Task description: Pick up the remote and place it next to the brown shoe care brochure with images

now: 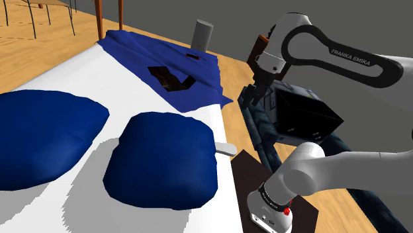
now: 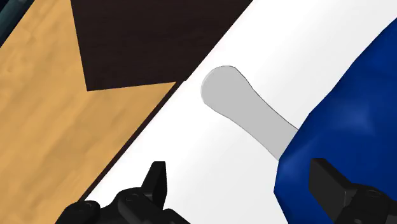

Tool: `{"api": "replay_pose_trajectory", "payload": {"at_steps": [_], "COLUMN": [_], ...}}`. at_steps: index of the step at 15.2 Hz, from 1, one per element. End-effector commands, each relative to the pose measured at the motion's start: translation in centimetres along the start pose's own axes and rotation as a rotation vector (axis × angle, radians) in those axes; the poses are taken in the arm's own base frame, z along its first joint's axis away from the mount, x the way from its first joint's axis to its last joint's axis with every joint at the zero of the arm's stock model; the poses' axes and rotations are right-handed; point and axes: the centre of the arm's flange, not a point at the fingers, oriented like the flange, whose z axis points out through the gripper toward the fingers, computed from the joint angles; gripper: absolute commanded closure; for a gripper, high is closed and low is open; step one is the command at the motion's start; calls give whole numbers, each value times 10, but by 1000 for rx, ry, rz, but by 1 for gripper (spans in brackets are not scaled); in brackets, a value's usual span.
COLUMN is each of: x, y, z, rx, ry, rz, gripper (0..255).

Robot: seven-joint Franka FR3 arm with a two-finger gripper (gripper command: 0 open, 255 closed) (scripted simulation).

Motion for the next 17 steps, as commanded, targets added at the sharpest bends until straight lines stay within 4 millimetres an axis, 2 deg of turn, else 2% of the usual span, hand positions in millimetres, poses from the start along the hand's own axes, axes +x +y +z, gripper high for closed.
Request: {"api": "replay_pose_trajectory", "payload": {"at_steps": [1,9,16,17], "x": [0,17,18,18], "y": [0,-45,-83,-85], "z": [0,97,184,190], "rx": [0,-61,-114,-118], "ry": [0,13,24,24], "rz": [0,-411,-771,-794], "gripper": [0,0,0,0]}}
